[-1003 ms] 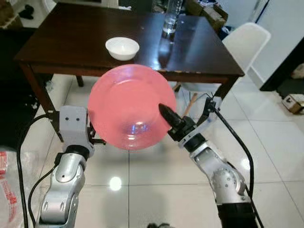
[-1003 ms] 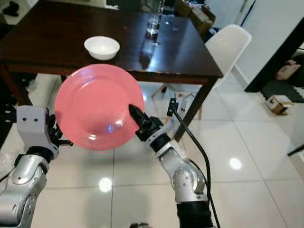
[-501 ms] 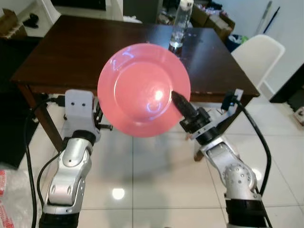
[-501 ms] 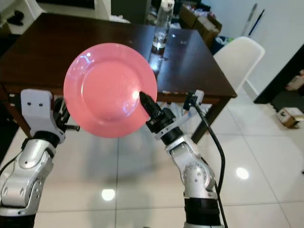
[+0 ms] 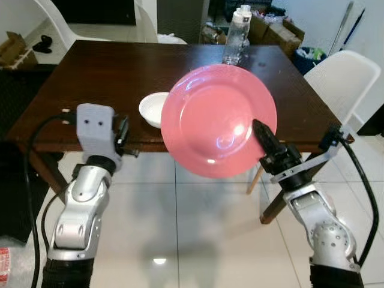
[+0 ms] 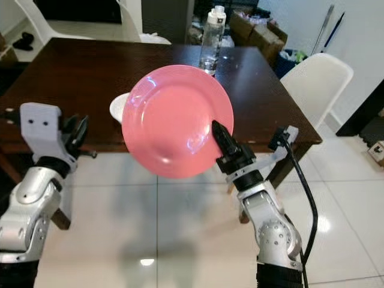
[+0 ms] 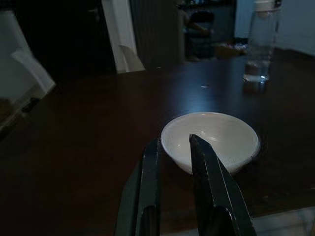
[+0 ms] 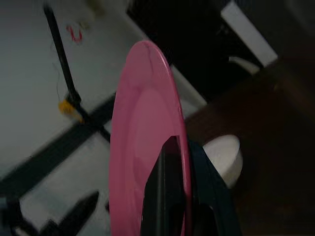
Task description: Setting the table
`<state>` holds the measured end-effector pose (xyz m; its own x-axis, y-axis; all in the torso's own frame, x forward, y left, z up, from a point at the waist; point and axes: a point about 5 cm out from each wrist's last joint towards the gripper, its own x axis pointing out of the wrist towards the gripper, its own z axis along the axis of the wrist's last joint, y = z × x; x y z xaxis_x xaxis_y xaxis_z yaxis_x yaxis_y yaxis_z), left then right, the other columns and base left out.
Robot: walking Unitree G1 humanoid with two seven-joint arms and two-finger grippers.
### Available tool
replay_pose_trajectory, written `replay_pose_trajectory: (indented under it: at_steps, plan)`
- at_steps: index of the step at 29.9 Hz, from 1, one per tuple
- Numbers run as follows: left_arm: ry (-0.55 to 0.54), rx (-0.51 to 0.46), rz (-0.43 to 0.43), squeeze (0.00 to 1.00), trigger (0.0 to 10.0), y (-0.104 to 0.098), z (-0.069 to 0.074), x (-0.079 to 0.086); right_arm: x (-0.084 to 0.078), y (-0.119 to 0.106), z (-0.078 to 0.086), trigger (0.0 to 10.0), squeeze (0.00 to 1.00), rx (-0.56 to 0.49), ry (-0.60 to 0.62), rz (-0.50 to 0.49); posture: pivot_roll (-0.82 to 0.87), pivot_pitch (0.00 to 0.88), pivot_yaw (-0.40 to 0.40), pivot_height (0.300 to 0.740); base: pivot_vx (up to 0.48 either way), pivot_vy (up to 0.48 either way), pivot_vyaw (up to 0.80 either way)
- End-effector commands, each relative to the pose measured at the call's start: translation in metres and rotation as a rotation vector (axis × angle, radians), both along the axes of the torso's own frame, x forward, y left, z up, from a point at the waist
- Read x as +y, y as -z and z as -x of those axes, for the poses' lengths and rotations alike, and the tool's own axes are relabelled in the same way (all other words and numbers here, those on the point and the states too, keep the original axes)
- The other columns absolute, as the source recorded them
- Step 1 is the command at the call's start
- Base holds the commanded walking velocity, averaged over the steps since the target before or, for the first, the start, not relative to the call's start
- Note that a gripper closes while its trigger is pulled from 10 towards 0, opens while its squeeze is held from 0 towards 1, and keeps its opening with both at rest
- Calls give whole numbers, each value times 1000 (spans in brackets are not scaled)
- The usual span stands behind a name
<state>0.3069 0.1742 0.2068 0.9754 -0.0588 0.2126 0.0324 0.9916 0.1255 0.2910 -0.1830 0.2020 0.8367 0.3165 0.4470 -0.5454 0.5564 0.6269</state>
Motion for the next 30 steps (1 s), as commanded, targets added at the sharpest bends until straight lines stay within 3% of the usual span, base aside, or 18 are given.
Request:
replay_pose_trajectory:
  at_steps: [1,3,5,8,13,20,26,30]
  plan:
    - [-17,36,-14,0,10000,11,0,5,-11,-2,2,10000,0,-12,39,-25,-9,0,59,740,480,0,0]
    - [-57,90,-63,0,10000,30,11,22,-18,-3,2,10000,0,-16,64,-54,-11,0,65,740,480,0,0]
    - [-61,107,-71,0,10000,35,15,26,-19,-4,2,10000,0,-17,66,-59,-6,4,64,740,480,0,0]
    - [-108,187,-75,0,10000,56,40,42,-24,-8,4,10000,0,-36,49,-95,4,14,58,740,480,0,0]
    - [-187,209,-52,0,10000,60,64,57,-28,-4,6,10000,0,-19,28,-173,25,24,41,740,480,0,0]
    - [-189,196,-53,0,10000,58,66,56,-33,5,6,10000,0,12,69,-221,30,30,43,740,480,0,0]
    - [-131,168,-76,0,10000,49,56,47,-48,9,6,10000,0,62,145,-208,12,31,54,740,426,0,0]
    - [-92,127,-88,0,10000,39,49,42,-50,21,11,10000,0,137,146,-224,9,32,53,740,0,0,0]
